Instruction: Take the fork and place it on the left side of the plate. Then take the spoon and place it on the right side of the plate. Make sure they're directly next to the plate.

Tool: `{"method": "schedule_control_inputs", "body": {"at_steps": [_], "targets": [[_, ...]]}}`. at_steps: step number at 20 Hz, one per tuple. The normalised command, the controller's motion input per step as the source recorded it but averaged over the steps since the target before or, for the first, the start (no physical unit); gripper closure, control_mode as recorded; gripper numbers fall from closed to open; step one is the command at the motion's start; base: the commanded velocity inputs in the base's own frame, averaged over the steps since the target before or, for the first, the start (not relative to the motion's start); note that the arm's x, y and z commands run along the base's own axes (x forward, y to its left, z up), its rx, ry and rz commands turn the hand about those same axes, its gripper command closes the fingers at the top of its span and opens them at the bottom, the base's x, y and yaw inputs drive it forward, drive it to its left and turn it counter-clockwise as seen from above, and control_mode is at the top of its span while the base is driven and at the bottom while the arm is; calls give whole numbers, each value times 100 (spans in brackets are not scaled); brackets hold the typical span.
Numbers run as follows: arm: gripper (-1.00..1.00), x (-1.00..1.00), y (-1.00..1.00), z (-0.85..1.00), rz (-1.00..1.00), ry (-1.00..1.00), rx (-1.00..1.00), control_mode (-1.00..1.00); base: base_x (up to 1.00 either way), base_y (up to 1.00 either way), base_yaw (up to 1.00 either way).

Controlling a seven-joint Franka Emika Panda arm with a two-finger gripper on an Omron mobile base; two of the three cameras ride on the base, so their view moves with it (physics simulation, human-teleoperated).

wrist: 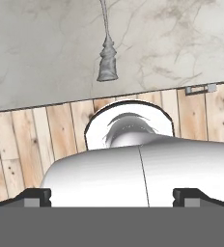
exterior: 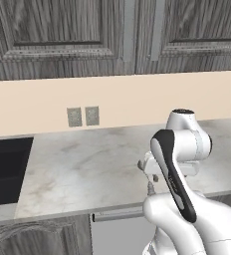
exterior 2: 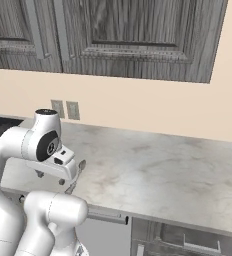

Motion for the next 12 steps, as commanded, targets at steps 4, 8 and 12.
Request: {"method": "schedule_control_inputs", "body": {"at_steps": [4,8,12], "targets": [[-100,0,0,0,0,0,0,-100,0,0,0],[-100,-1,0,0,0,0,0,-100,0,0,0],[-100,-3,0,0,0,0,0,-100,0,0,0]]}}
